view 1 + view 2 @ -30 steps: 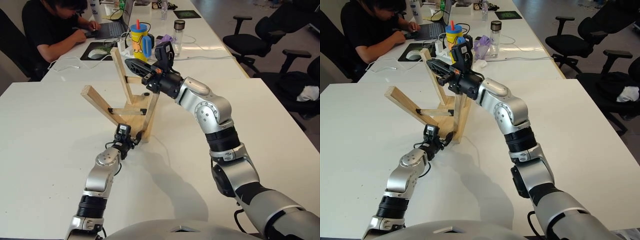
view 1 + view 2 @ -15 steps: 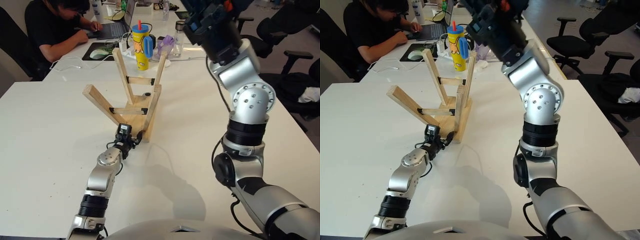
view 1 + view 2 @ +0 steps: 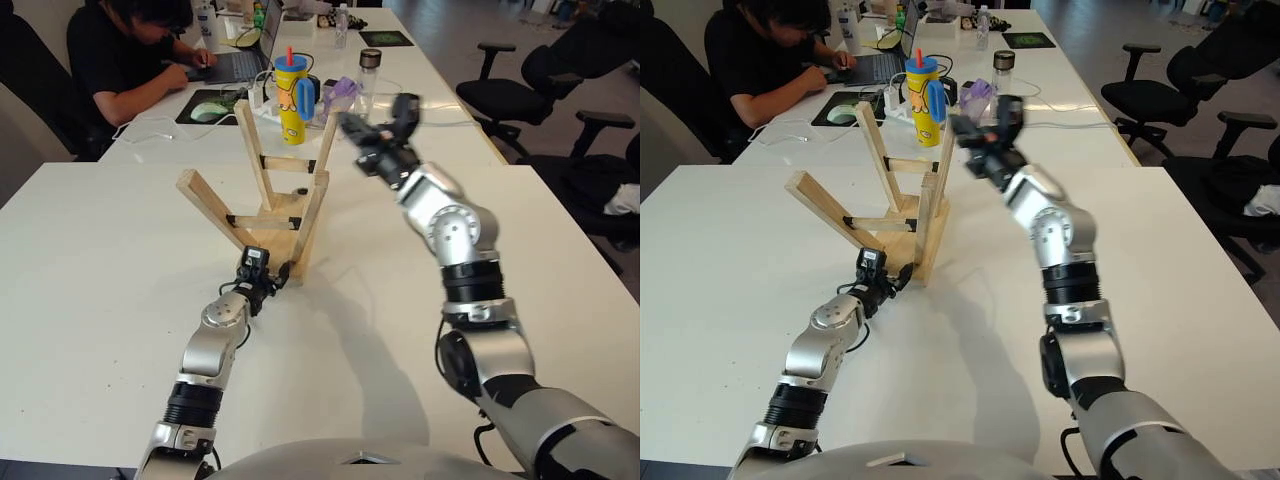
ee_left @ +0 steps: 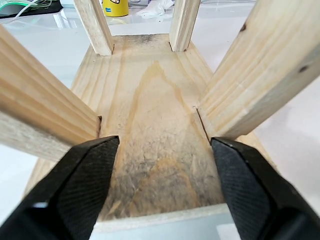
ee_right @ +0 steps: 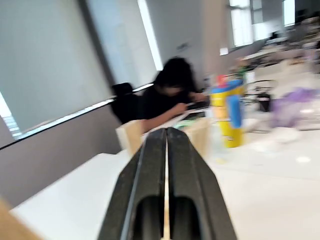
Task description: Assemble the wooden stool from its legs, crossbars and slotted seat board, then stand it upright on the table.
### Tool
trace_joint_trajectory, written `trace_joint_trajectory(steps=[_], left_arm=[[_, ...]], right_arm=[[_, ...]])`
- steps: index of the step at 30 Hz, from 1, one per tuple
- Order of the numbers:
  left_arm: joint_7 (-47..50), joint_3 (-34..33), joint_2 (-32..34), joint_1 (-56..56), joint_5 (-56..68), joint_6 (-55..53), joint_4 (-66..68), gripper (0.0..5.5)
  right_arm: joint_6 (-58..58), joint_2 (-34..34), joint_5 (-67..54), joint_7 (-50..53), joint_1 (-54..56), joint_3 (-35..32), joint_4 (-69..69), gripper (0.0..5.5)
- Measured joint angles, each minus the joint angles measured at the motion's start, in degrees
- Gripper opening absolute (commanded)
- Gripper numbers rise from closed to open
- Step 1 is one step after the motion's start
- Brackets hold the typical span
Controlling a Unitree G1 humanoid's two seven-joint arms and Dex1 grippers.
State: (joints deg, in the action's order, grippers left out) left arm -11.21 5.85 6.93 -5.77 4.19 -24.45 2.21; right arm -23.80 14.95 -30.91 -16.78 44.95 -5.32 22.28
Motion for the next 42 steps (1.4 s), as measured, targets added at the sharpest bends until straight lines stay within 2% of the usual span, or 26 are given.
trace_joint_trajectory(steps=[3,5,7,9,13,16,19,26,30,34,37,39,42], left_arm=[[0.1,-0.5,0.2,-0.2,0.1,0.2,-0.1,3.44],[-0.1,-0.4,0.2,-0.6,0.1,0.2,-0.1,3.44],[-0.4,-0.3,0.3,-0.9,0.1,0.1,-0.2,3.44],[-0.6,-0.4,0.8,-1.1,0.2,0.0,-0.3,3.44],[-1.7,-0.3,1.4,-1.5,0.3,-0.7,-0.1,3.44],[-2.1,-0.1,1.5,-1.9,0.2,-1.4,-0.1,3.44],[-2.2,0.5,2.0,-2.0,0.1,-3.3,-1.6,3.44],[-4.8,7.6,7.6,4.4,-2.7,-12.9,-19.8,3.44],[-5.0,8.0,10.4,4.9,-4.9,-11.8,-28.0,3.44],[-4.7,7.3,10.6,7.3,-5.0,-11.4,-28.8,3.44],[-3.6,6.5,11.3,10.8,-6.1,-10.8,-29.2,3.44],[-3.2,6.4,11.9,14.7,-6.6,-10.4,-30.4,3.19],[-2.5,4.1,10.9,20.9,-5.2,-9.5,-33.1,2.70]], right_arm=[[2.1,6.1,12.9,-3.4,-1.3,10.0,7.5,0.01],[2.4,7.7,19.4,-9.8,-5.2,18.6,9.9,0.01],[0.4,8.0,19.9,-19.9,-11.5,24.9,6.3,0.01],[-4.3,7.3,15.2,-28.4,-15.9,27.3,-1.1,0.01],[-11.8,2.9,5.1,-34.1,-15.1,24.7,-14.0,0.01],[-12.2,-2.4,1.9,-30.2,-12.8,19.2,-14.8,0.01],[-11.4,-4.5,1.2,-28.7,-11.8,16.7,-12.8,0.01],[-7.8,-3.9,5.7,-26.7,-13.6,15.6,-11.5,0.01],[-7.1,-2.9,6.4,-26.3,-14.8,15.0,-11.9,0.01],[-7.7,-2.6,6.9,-26.4,-16.0,14.9,-14.0,0.01],[-12.2,-0.7,4.7,-26.8,-20.6,14.8,-20.9,0.01],[-15.8,0.2,2.5,-27.0,-27.1,15.5,-27.7,0.00],[-18.2,-0.3,2.3,-21.9,-39.2,16.0,-35.3,0.00]])
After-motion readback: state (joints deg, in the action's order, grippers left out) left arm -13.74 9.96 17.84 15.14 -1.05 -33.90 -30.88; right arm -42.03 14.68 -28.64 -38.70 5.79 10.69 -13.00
